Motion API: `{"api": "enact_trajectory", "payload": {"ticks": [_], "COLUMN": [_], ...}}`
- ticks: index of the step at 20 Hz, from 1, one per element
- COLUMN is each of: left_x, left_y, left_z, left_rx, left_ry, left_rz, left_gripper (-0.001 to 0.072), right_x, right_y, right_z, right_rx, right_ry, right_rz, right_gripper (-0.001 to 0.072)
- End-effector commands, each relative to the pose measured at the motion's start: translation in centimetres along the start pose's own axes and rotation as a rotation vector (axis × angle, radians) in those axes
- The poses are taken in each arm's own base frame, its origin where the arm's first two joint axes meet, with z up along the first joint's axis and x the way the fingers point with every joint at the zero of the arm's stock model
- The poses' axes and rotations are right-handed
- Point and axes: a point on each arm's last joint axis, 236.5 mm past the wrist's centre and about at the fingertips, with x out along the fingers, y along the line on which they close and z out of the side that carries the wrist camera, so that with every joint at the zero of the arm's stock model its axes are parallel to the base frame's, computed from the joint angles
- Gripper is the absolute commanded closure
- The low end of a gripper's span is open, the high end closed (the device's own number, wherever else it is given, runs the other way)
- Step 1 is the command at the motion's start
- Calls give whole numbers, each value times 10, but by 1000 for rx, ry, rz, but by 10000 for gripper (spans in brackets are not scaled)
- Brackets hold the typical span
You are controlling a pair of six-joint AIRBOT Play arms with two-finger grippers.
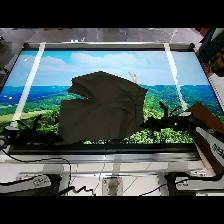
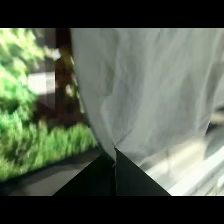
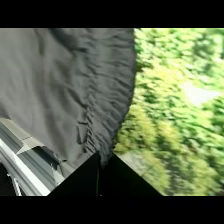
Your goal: Fold the clothes and pants, and hang the long-sleeved shirts on hangers.
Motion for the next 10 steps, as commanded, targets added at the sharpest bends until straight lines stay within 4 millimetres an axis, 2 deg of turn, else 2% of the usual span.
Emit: {"api": "enact_trajectory", "payload": {"ticks": [1,3,6,8,10], "left_x": [-35,-83,-163,-223,-282], "left_y": [-77,-127,-193,-253,-315], "left_z": [36,73,110,119,112], "left_rx": [76,211,483,672,835], "left_ry": [-81,-220,-462,-660,-889], "left_rz": [-264,-350,-248,-144,-19], "left_gripper": [703,704,704,704,703], "right_x": [-20,-46,-105,-151,-198], "right_y": [40,86,182,243,301], "right_z": [6,12,17,13,-1], "right_rx": [-108,-209,-428,-591,-756], "right_ry": [-60,-126,-276,-401,-529], "right_rz": [56,119,237,251,244], "right_gripper": [691,691,691,691,691]}}
